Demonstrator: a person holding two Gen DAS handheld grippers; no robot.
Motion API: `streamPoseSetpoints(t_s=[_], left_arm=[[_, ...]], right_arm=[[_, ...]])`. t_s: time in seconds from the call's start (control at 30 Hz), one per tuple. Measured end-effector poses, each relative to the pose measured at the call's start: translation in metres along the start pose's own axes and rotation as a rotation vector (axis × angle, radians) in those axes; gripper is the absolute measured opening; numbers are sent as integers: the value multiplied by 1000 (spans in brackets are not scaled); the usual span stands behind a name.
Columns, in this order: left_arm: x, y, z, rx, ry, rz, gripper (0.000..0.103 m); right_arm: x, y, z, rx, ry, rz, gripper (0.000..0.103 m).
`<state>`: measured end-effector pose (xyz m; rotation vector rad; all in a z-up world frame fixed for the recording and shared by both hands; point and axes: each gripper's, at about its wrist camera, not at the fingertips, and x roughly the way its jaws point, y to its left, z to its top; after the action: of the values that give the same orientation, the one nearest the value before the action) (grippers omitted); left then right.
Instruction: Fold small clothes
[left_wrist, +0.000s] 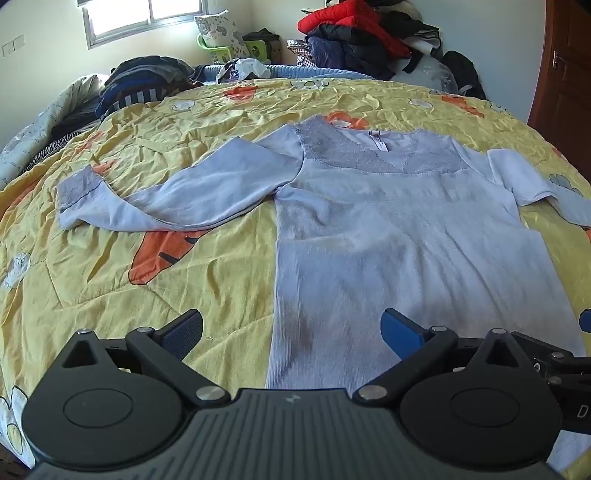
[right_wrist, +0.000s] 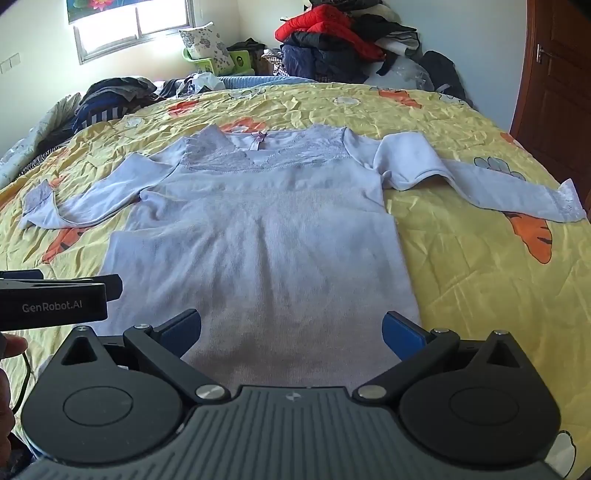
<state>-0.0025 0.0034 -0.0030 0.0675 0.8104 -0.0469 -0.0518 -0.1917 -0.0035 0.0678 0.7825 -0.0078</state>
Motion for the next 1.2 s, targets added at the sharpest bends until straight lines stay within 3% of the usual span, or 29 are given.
streamPoseSetpoints(t_s=[1.2], left_arm=[[0,3,-2,-6,4,11,103]], right_arm=[[-1,-1,-4,-5,-13,0,103]])
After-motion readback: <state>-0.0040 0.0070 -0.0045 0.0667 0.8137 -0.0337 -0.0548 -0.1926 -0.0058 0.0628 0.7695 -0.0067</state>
